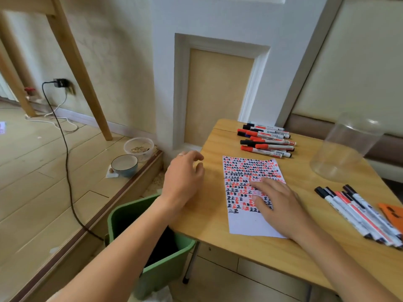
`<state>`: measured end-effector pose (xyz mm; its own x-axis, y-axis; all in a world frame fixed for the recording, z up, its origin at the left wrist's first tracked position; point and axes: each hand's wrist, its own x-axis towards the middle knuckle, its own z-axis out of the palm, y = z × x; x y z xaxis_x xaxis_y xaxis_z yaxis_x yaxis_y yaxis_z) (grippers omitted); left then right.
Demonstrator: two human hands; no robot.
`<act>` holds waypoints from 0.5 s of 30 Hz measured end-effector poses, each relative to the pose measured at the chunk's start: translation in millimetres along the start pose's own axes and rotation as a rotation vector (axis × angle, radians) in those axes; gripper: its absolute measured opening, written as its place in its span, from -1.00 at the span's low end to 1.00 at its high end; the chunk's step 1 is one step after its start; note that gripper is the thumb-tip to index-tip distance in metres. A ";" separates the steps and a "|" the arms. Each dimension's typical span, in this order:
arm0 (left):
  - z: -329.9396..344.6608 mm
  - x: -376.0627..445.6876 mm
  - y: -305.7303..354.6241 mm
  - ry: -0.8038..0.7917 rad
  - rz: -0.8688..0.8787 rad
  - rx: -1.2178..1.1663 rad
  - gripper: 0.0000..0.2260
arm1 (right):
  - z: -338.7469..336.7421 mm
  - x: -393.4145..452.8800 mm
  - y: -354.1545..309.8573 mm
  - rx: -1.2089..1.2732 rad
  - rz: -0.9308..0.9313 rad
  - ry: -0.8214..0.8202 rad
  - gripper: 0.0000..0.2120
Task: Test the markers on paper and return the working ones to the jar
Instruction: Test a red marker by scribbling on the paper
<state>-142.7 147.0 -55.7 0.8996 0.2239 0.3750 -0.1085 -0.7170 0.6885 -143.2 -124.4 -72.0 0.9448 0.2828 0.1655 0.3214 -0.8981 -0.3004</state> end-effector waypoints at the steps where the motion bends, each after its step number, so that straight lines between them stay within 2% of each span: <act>1: 8.6 -1.0 10.3 -0.061 0.066 0.011 -0.77 | -3.0 -1.2 -1.0 -0.003 0.008 -0.004 -0.61; 4: 38.7 -4.2 33.6 -0.274 0.243 0.081 -0.70 | -11.7 -3.2 -2.4 -0.020 0.036 -0.015 -0.61; 6: 58.3 -4.4 42.1 -0.361 0.329 0.163 -0.63 | -16.6 -3.8 0.4 -0.017 0.061 -0.010 -0.61; 9: 75.1 -0.2 46.6 -0.410 0.389 0.266 -0.60 | -21.2 -4.9 10.9 0.019 0.069 0.011 -0.65; 15: 85.5 5.9 43.5 -0.446 0.374 0.300 -0.57 | -34.7 11.6 26.7 -0.016 0.118 0.034 -0.81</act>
<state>-105.9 60.6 -76.6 0.9202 -0.3251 0.2180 -0.3834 -0.8609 0.3345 -125.9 -156.8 -45.5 0.9732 0.1636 0.1614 0.2069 -0.9297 -0.3048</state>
